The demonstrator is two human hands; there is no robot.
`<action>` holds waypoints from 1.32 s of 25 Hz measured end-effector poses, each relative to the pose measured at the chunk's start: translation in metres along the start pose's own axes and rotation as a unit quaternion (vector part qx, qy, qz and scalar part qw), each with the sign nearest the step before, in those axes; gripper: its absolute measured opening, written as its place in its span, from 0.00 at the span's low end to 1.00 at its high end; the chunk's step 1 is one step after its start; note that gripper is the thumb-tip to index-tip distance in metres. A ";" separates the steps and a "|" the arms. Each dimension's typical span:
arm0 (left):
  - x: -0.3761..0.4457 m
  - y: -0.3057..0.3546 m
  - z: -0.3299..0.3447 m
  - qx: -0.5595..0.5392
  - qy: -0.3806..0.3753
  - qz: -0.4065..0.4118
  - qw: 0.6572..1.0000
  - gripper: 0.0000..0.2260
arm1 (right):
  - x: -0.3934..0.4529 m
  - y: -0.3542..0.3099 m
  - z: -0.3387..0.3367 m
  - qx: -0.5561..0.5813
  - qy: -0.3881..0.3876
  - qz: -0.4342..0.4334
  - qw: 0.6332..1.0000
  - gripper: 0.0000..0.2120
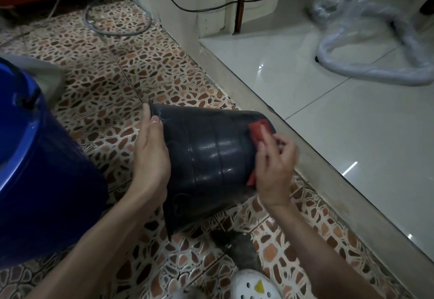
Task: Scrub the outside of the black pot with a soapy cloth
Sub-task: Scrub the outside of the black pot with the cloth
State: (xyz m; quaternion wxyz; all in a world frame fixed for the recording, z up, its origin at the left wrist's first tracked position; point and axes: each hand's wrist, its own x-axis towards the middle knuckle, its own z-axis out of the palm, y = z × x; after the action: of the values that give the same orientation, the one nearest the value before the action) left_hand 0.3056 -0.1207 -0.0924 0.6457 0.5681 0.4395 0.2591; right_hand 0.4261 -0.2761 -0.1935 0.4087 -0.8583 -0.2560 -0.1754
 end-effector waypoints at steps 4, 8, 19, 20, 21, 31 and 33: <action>0.004 0.001 0.001 -0.011 -0.006 0.007 1.000 0.22 | 0.020 -0.001 -0.013 0.026 0.035 0.149 0.988 0.19; 0.014 0.006 0.003 0.005 -0.001 -0.004 1.000 0.22 | -0.028 -0.086 0.004 0.065 -0.010 -0.131 0.989 0.18; 0.020 0.007 0.003 -0.011 0.001 0.001 1.000 0.22 | 0.012 -0.015 -0.011 0.024 0.041 0.101 0.994 0.21; 0.019 0.008 0.004 -0.019 0.000 0.000 1.000 0.22 | 0.002 -0.041 -0.005 0.045 0.040 0.020 0.998 0.21; 0.019 0.009 0.004 -0.022 0.001 0.001 1.000 0.22 | -0.011 -0.069 0.002 0.060 0.022 -0.069 0.996 0.20; 0.030 0.009 0.005 -0.029 0.007 -0.005 1.000 0.22 | 0.003 0.012 -0.004 -0.019 0.010 0.113 0.993 0.25; 0.028 0.010 0.007 -0.039 0.008 -0.005 0.999 0.22 | 0.007 0.002 -0.008 0.011 0.042 0.100 0.994 0.25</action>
State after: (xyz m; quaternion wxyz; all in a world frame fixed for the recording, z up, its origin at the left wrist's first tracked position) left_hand 0.3268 -0.0983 -0.0906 0.6652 0.5381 0.4370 0.2775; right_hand 0.4319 -0.2817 -0.1863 0.4441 -0.8669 -0.1532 -0.1670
